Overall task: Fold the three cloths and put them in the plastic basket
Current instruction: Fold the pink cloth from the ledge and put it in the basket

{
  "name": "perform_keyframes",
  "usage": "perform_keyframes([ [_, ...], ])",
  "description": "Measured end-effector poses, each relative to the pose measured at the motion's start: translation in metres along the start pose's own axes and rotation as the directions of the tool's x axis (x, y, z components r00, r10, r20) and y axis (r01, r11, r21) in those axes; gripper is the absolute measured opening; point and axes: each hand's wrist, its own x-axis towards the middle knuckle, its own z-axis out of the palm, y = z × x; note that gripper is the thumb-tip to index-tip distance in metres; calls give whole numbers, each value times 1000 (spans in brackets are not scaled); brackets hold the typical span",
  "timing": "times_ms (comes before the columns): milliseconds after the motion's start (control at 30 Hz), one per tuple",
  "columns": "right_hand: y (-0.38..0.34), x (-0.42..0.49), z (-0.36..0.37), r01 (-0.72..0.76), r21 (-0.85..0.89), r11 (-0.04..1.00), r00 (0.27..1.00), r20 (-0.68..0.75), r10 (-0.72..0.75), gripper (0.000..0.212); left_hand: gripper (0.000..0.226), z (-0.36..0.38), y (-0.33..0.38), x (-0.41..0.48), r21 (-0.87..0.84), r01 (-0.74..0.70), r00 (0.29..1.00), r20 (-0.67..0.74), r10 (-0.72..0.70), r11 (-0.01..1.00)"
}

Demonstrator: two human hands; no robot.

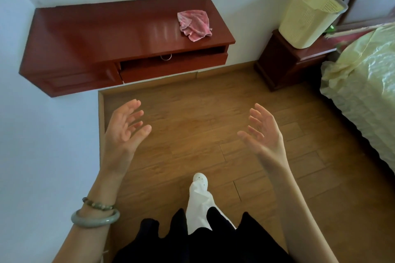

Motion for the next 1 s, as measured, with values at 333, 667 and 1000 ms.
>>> perform_keyframes([
  [333,10,189,-22,22,-19,1000,998,66,-21,68,54,69,0,157,-90,8,997,-71,-14,996],
  [667,22,313,-11,-8,15,1000,994,113,6,69,54,97,-18,268,-119,33,995,-94,-44,992],
  [1000,13,438,12,10,32,999,1000,20,-11,66,53,114,-36,419,-176,-1,1000,-2,1,984],
])
